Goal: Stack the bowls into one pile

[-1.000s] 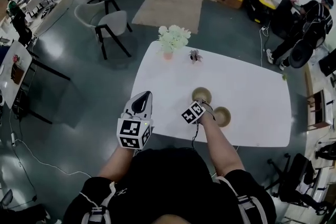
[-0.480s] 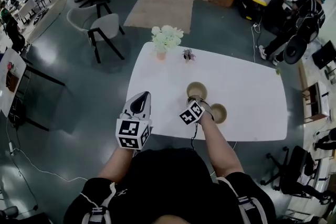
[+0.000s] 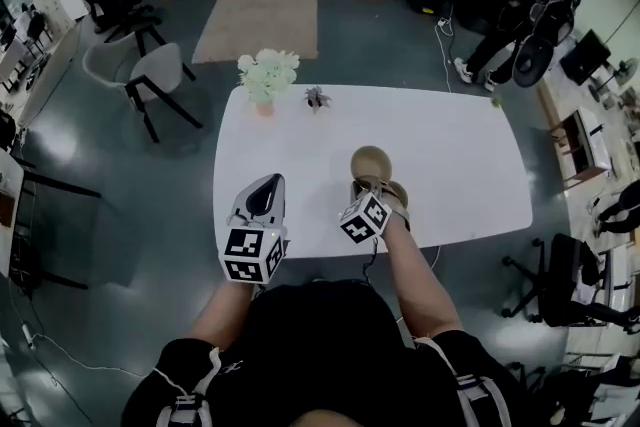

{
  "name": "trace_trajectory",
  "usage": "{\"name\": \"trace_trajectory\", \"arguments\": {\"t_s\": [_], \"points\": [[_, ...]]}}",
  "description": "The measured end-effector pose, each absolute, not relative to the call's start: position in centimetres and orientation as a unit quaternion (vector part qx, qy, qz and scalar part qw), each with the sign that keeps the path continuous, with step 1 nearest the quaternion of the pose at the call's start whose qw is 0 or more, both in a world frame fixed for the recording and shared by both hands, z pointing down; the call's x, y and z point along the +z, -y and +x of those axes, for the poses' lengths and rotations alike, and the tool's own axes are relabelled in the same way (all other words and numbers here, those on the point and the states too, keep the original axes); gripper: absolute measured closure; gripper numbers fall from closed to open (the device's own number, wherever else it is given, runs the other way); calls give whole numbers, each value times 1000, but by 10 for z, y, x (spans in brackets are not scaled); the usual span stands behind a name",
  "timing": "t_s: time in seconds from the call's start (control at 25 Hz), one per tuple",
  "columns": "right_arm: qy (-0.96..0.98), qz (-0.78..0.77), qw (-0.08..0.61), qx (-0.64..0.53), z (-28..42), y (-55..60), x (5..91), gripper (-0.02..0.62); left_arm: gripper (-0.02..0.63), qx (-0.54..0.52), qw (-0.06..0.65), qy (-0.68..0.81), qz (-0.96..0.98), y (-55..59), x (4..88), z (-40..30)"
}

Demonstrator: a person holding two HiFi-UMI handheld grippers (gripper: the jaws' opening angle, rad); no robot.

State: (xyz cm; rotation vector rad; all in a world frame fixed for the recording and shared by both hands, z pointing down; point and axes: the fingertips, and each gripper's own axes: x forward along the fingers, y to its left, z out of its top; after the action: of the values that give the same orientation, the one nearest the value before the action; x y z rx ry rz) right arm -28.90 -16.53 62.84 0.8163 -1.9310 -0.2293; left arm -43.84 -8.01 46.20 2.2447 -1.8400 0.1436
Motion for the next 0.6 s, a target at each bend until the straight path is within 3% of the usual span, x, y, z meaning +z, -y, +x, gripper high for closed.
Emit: {"name": "trace_trajectory", "arguments": {"t_s": [0.6], "points": [[751,368,547,-36,-198,155,675,554,592,67,113,567,813,111,466,-370]]}}
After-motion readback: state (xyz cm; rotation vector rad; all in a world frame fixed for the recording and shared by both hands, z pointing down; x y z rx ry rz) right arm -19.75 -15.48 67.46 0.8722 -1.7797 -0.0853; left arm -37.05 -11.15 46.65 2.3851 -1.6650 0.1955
